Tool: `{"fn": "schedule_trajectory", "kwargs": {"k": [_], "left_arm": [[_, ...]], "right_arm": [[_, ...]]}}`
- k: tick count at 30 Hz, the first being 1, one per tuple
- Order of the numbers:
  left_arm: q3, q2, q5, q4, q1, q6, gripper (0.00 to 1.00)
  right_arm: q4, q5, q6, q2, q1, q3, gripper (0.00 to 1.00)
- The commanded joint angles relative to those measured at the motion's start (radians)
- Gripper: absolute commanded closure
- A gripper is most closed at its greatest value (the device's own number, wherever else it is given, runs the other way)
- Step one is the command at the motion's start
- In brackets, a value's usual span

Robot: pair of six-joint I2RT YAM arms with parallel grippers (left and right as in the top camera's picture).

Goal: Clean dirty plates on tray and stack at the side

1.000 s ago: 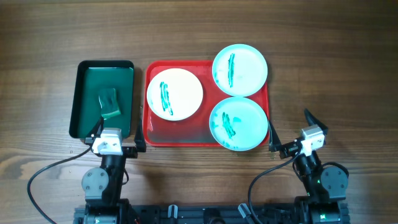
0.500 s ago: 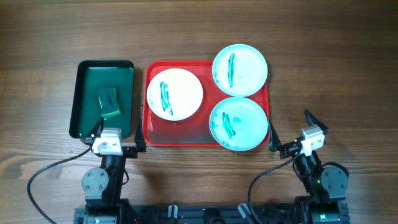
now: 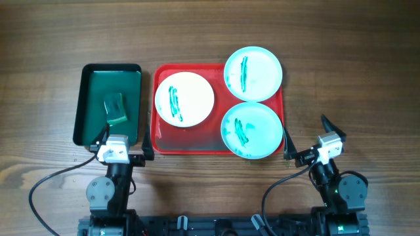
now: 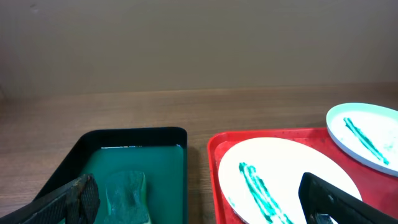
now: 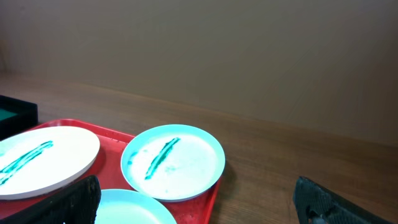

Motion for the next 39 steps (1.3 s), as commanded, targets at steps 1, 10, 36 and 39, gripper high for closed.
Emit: {"fn": "schedule_trajectory", "kwargs": {"k": [1,10,36,39], "left_arm": [[-0.006,-0.005,0.016,0.000,-0.008,0.019,0.00],[-0.006,-0.005,0.016,0.000,-0.008,0.019,0.00],[-0.006,-0.005,0.016,0.000,-0.008,0.019,0.00],[-0.006,-0.005,0.028,0.000,-0.008,0.018,0.00]], "right_arm": [[0.002,-0.013,-0.009,-0.005,0.003,-0.002,0.00],[0.002,-0.013,-0.008,-0.005,0.003,-0.002,0.00],[0.134,-0.125,-0.006,-0.005,0.003,-0.002,0.00],[0.148,-0.132,0.028,-0.005,0.003,-0.002,0.00]]}}
